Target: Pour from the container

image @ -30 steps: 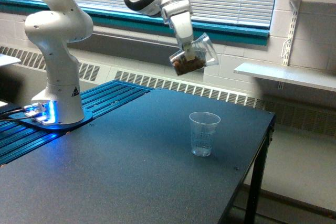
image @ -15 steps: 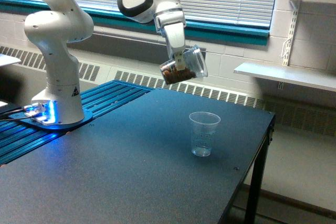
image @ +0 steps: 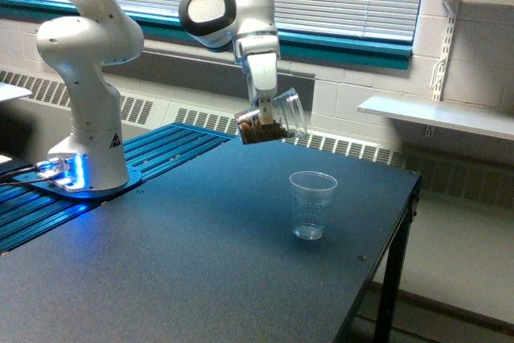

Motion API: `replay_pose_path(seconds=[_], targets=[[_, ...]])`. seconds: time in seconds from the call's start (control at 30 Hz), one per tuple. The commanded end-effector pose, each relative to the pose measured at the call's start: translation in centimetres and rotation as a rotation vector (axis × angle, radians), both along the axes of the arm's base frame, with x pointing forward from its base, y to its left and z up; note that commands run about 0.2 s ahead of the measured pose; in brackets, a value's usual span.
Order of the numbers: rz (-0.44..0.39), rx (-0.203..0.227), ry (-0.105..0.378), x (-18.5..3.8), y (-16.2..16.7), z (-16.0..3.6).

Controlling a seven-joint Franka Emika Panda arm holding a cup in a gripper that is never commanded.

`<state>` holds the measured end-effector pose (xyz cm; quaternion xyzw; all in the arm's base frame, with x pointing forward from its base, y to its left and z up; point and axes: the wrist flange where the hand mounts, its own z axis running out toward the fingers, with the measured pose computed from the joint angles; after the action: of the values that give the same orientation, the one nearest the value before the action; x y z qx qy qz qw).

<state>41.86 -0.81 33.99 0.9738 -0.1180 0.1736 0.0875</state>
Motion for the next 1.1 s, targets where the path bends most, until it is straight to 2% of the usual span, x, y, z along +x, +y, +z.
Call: replay_pose_path(seconds=[0.03, 1.1], targets=[[-0.054, -0.009, 0.006, 0.3, 0.2, -0.6], [-0.057, -0.135, 0.087, 1.3, 2.3, -2.7]])
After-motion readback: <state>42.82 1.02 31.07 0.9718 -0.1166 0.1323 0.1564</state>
